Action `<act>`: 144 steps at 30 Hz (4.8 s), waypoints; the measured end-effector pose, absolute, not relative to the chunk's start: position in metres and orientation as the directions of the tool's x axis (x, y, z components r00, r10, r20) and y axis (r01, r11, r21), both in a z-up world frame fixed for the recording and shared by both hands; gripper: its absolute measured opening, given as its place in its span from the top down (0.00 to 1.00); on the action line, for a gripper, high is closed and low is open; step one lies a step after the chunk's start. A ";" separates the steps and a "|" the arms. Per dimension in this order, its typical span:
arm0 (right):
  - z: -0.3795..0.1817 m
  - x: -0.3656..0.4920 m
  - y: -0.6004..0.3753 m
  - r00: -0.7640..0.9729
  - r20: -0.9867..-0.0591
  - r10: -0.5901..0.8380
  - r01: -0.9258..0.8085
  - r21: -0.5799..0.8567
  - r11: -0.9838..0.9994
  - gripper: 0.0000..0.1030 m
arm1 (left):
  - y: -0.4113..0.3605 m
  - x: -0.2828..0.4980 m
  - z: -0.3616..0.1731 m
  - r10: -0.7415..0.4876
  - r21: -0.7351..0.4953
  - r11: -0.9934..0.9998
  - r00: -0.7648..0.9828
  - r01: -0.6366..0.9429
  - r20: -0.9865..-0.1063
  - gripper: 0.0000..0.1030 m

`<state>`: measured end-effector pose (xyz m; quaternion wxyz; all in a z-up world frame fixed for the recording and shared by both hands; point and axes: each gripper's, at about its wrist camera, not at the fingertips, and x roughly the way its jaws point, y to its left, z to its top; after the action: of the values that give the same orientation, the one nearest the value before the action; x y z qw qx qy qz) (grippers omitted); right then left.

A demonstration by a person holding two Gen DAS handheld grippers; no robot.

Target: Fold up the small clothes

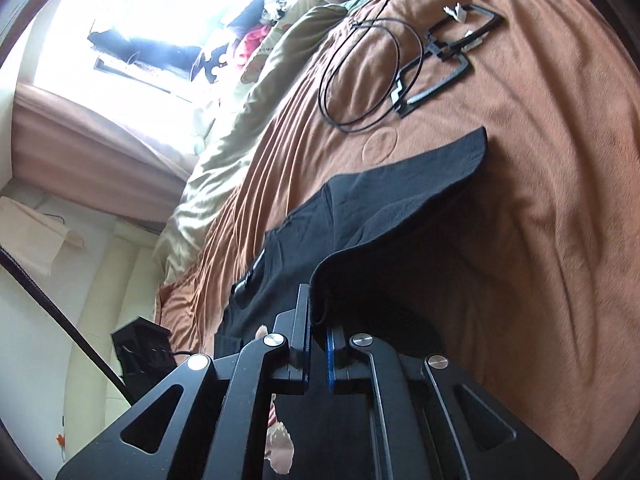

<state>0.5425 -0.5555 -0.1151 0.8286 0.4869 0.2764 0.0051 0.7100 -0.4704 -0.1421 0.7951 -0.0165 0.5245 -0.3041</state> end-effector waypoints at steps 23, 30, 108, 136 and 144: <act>-0.134 0.488 -0.586 0.817 -0.542 0.197 0.401 0.780 0.481 0.51 | -0.477 0.682 -0.108 -0.476 -0.278 0.801 0.283 0.530 -0.833 0.62; -0.134 0.486 -0.621 0.840 -0.528 0.129 0.437 0.797 0.417 0.51 | -0.525 0.678 -0.113 -0.478 -0.253 0.765 0.260 0.592 -0.839 0.56; -0.136 0.544 -0.585 0.795 -0.571 0.203 0.388 0.737 0.553 0.50 | -0.397 0.795 -0.133 -0.294 -0.177 0.937 0.408 0.300 -0.864 0.87; -0.028 0.458 -0.477 0.738 -0.674 -0.028 0.402 0.406 0.821 0.06 | -0.199 0.587 -0.024 -0.357 -0.293 0.934 0.532 0.204 -0.768 0.04; -0.006 0.404 -0.443 0.754 -0.656 -0.017 0.351 0.380 0.856 0.06 | -0.147 0.530 -0.004 -0.376 -0.297 0.927 0.589 0.231 -0.715 0.03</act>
<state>0.4043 -0.4432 -0.0061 0.9030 0.2484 0.3354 -0.1019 0.5302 -0.1470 -0.0037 0.8872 -0.0865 0.4198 -0.1710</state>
